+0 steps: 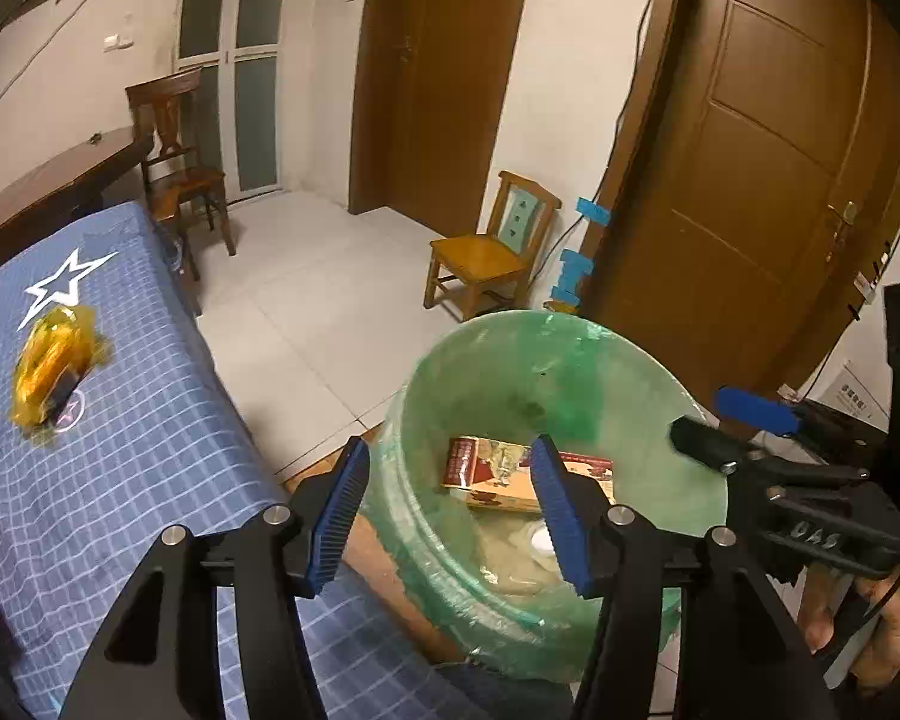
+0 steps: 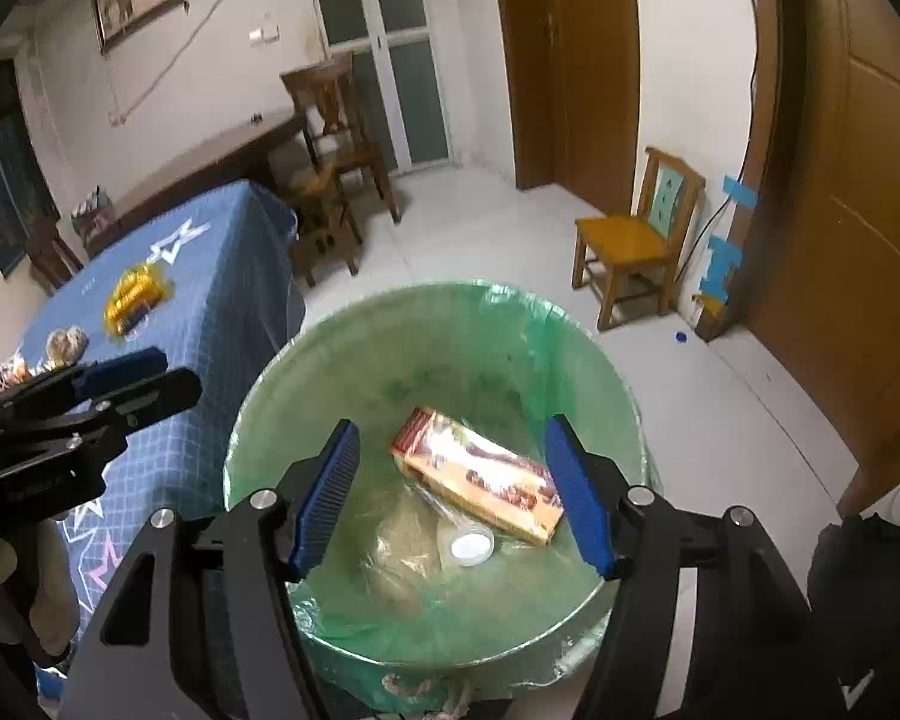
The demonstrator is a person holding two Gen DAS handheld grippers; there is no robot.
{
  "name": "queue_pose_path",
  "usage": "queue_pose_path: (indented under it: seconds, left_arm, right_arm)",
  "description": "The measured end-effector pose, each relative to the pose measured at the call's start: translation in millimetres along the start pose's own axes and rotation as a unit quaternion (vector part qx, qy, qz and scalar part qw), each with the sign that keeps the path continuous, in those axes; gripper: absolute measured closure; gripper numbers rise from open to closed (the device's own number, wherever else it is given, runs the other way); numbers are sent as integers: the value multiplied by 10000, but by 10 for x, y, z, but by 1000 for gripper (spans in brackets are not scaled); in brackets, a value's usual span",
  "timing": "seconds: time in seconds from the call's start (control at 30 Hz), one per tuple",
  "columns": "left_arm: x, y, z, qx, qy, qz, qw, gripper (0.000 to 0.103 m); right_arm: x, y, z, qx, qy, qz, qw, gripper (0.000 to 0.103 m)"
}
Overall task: Collect trash
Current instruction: 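Drop the box and cup into the green bin by opening both grippers, then grasp the orange-white paper cup with the left gripper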
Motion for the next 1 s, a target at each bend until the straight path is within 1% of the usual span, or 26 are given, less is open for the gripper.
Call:
queue_pose_path:
  seconds: [0.07, 0.1, 0.2, 0.27, 0.3, 0.33, 0.37, 0.4, 0.43, 0.47, 0.53, 0.6, 0.7, 0.73, 0.77, 0.83, 0.87, 0.93, 0.97, 1.0]
  left_arm:
    - [-93, 44, 12, 21, 30, -44, 10000, 45]
    - [-123, 195, 74, 28, 47, -49, 10000, 45]
    - [-316, 449, 185, -1, 132, -82, 9999, 45]
    - [-471, 622, 279, -37, 208, -147, 9997, 43]
    - [-546, 713, 334, -33, 229, -180, 9996, 43]
    - [-652, 820, 425, -29, 254, -232, 9994, 40]
    - [-777, 924, 508, -24, 296, -297, 9991, 40]
    - [-862, 1076, 586, 1, 333, -333, 9989, 40]
    - [-1014, 1214, 708, 14, 397, -410, 9984, 38]
    - [-1111, 1314, 787, 11, 467, -459, 9979, 37]
    - [-1377, 1591, 978, 38, 679, -565, 9961, 37]
    - [-1758, 1879, 1214, 70, 996, -761, 9921, 37]
    - [-2397, 2352, 1590, 125, 1465, -1203, 9818, 37]
    - [-2523, 2482, 1692, 144, 1598, -1273, 9788, 37]
    - [-2729, 2670, 1829, 199, 1855, -1318, 9736, 37]
    - [-3059, 3038, 2057, 424, 2267, -1520, 9611, 36]
    - [-3171, 3172, 2144, 508, 2397, -1618, 9559, 34]
    - [-3388, 3444, 2352, 685, 2742, -1775, 9427, 32]
    - [-3522, 3582, 2491, 765, 2967, -1879, 9332, 32]
    - [-3620, 3651, 2581, 802, 3134, -1952, 9259, 32]
  right_arm:
    - [-8, 49, -30, 138, -5, -41, 9999, 42]
    - [-46, 107, -25, 209, 12, -41, 9998, 42]
    - [-112, 286, -80, 434, 94, -45, 9990, 42]
    - [-263, 476, -81, 679, 160, -141, 9975, 39]
    - [-331, 566, -74, 804, 164, -220, 9964, 34]
    - [-422, 694, -50, 977, 186, -331, 9945, 31]
    - [-508, 778, -33, 1101, 202, -411, 9929, 29]
    - [-645, 877, 0, 1240, 233, -553, 9905, 26]
    - [-744, 927, 17, 1301, 270, -655, 9890, 22]
    - [-904, 982, 43, 1366, 342, -792, 9869, 21]
    - [-1174, 1024, 87, 1404, 564, -1010, 9833, 17]
    - [-1431, 1030, 126, 1357, 768, -1207, 9804, 16]
    - [-1809, 1023, 174, 1284, 1059, -1482, 9749, 16]
    - [-1944, 1028, 205, 1252, 1129, -1588, 9728, 16]
    - [-2065, 1020, 221, 1215, 1199, -1684, 9708, 16]
    - [-2286, 1006, 271, 1144, 1354, -1809, 9674, 16]
    - [-2388, 998, 311, 1105, 1419, -1880, 9655, 16]
    - [-2615, 970, 383, 1015, 1548, -2025, 9616, 16]
    - [-2736, 962, 436, 967, 1626, -2097, 9593, 16]
    - [-2814, 949, 470, 935, 1672, -2136, 9580, 16]
Point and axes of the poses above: each gripper's, at about its wrist camera, not at the fingertips, and y roughly against the way its jaws point, x to its right, z to its underside, the point moved 9 cm from there along -y, roughly the way its jaws point
